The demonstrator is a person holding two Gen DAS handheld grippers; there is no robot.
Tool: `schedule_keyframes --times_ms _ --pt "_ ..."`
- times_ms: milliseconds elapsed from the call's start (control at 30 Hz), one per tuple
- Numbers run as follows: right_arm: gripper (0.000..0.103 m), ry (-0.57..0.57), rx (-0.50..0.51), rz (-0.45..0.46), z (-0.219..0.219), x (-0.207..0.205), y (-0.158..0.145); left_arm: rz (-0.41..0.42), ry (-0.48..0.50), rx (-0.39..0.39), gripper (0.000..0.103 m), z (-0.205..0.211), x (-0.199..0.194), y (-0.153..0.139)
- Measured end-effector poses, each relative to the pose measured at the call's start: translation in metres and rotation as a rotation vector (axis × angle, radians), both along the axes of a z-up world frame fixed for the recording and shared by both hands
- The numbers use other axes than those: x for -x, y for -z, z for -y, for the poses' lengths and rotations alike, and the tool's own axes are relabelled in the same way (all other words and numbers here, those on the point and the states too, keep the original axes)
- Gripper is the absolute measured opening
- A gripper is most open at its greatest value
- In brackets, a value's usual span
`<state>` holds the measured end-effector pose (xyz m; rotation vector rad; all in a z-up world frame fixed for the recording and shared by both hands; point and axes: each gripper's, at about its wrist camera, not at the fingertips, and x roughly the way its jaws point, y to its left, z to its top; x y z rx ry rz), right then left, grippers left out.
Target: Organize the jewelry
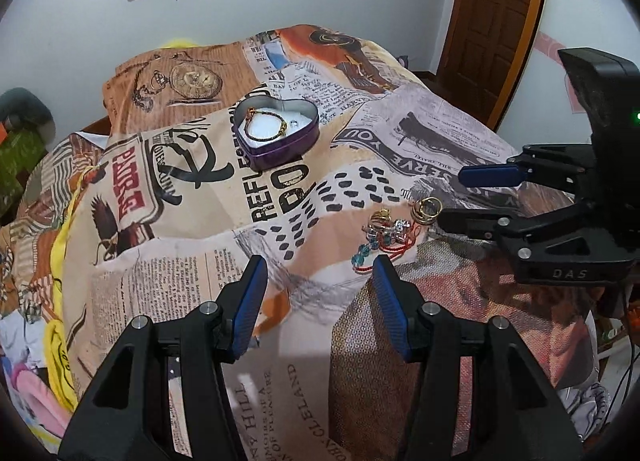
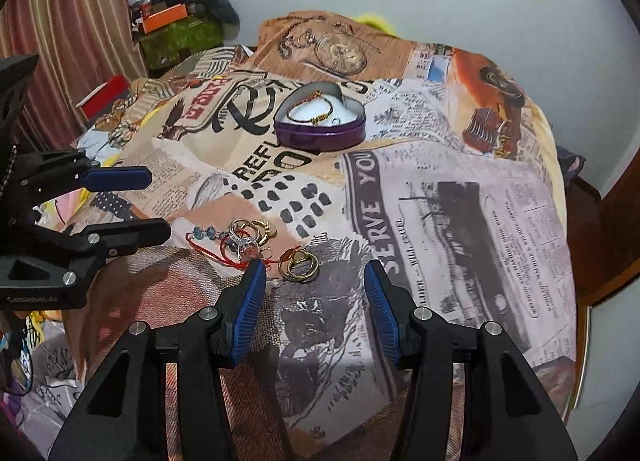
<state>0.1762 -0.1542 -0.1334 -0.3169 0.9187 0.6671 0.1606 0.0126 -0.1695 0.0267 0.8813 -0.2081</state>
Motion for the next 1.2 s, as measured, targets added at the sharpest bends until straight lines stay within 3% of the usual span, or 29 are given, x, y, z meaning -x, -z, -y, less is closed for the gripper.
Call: schedule_keyframes --times_ms 133,267,367,500,867,1200 --pt "0.045 -0.005 -0.012 -0.004 -0.003 -0.003 0.002 -0.001 0.003 0.027 0.046 -0.001 -0.001 0.002" --pt "0.034 0.000 -0.019 -0.022 -0.005 -0.010 0.004 -0.005 0.003 0.047 0.036 -0.002 -0.006 0.004" --pt "0.014 -0.004 -0.026 -0.051 -0.006 -0.013 0.009 -0.008 0.005 0.059 0.030 -0.002 -0.008 0.004" --pt "0.006 -0.001 -0.057 -0.060 -0.001 -0.013 0.008 -0.004 0.005 0.059 0.029 -0.001 -0.010 0.003" --pt "0.004 0.046 -0.118 -0.017 0.023 -0.013 -0.012 0.000 0.040 0.058 0.029 0.012 -0.016 -0.006" --pt "0.005 0.071 -0.076 -0.052 0.036 -0.014 -0.003 -0.085 0.081 0.049 0.033 0.033 -0.033 0.013"
